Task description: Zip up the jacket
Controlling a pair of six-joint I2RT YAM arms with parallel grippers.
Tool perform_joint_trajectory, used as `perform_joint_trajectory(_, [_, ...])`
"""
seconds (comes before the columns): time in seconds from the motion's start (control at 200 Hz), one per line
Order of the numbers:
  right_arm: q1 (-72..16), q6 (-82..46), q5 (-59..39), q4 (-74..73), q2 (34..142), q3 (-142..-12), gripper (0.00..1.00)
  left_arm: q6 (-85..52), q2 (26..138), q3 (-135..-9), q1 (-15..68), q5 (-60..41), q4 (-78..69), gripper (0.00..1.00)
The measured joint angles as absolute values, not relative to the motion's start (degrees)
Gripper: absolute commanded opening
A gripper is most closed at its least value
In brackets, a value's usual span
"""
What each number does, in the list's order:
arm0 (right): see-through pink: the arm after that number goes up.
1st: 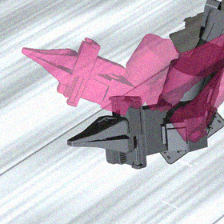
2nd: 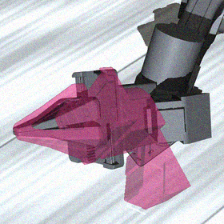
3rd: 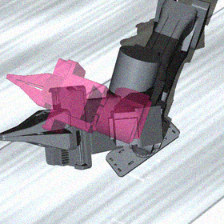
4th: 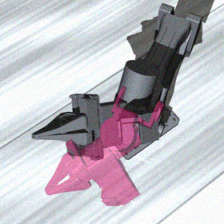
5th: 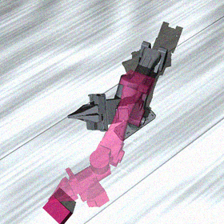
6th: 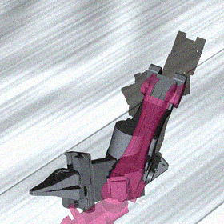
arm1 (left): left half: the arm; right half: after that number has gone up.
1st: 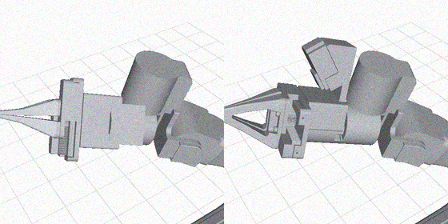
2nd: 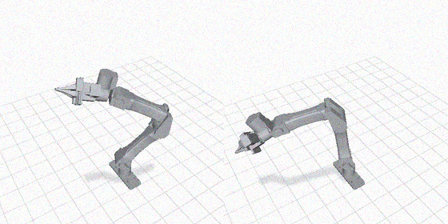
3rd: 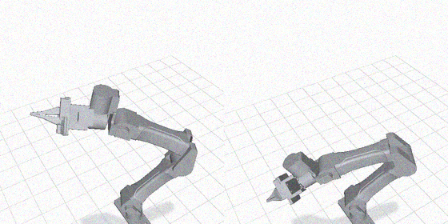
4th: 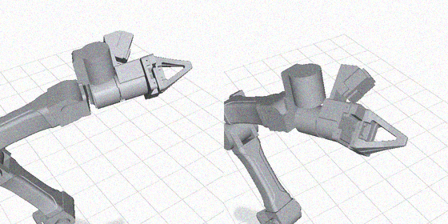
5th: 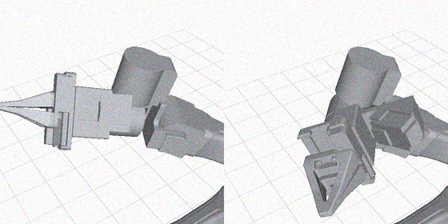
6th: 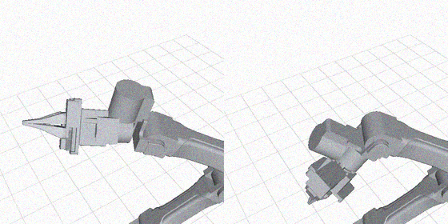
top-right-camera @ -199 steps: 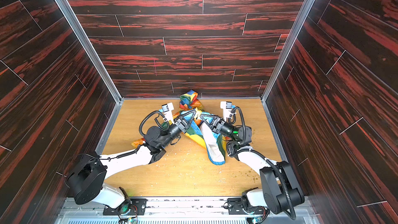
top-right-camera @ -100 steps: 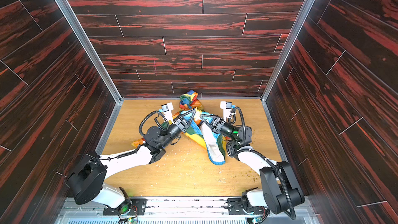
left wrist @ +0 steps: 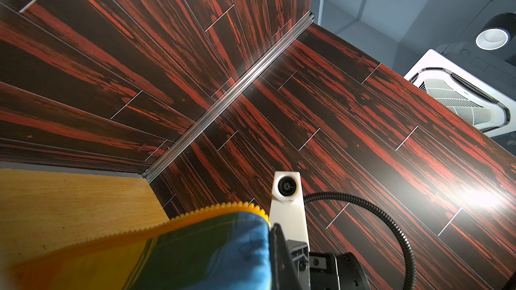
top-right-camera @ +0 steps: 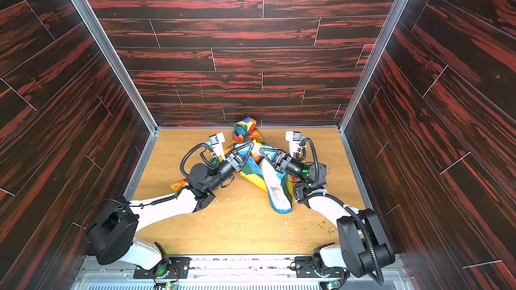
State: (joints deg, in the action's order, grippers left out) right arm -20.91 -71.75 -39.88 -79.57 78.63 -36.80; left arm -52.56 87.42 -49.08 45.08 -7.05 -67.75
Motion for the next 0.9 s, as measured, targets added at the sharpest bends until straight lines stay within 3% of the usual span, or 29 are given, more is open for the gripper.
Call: perform_joint_trajectory(0.902, [-20.9,-71.3,-40.3,-78.7,78.6,-39.0,0.0,-54.5,86.2,-47.7,45.1,-8.9,-67.6,0.0])
